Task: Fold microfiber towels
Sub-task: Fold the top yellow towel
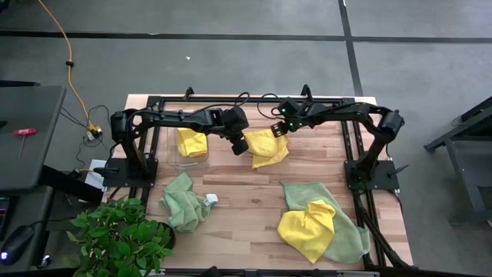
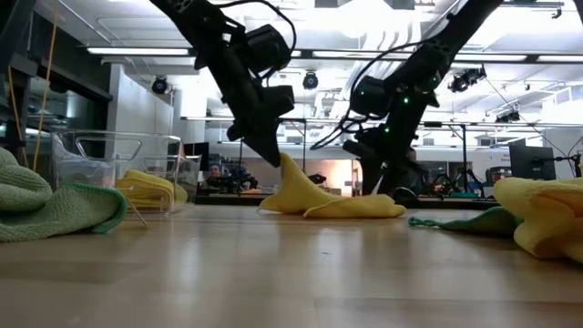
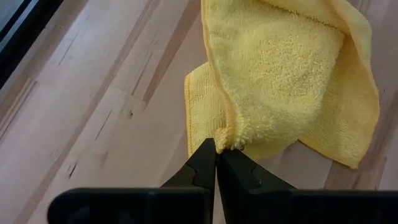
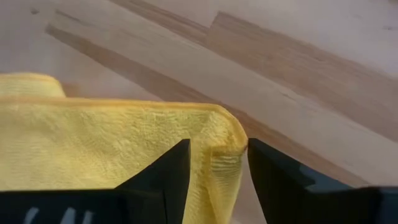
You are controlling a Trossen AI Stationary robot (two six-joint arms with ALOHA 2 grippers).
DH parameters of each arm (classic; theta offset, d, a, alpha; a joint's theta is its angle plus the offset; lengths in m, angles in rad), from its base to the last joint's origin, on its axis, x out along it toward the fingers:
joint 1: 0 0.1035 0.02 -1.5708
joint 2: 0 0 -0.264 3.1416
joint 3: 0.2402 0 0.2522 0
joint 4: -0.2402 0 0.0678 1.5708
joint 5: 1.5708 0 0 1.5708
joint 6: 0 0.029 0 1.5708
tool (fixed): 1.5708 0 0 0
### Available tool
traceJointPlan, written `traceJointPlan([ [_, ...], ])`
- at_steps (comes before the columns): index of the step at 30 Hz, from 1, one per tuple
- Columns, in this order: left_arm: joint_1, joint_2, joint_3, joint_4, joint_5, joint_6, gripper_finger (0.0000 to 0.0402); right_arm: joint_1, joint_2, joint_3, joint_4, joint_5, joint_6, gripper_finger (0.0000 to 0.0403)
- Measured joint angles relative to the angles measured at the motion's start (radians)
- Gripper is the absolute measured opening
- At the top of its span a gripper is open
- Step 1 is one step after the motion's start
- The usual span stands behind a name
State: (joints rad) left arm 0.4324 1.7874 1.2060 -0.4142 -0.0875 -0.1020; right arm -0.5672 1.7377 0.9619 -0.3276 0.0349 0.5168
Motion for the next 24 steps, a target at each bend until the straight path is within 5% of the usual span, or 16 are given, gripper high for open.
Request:
traceJointPlan([
  [19,0.0,0.0,0.0,0.002,0.005,0.0,0.0,-0.002,-0.06,0.0,-0.199,0.243,-0.021,0.0151],
  [24,0.0,0.0,0.0,0.002,0.005,0.0,0.0,-0.009,-0.077,0.0,-0.15,0.162,-0.016,0.0151],
])
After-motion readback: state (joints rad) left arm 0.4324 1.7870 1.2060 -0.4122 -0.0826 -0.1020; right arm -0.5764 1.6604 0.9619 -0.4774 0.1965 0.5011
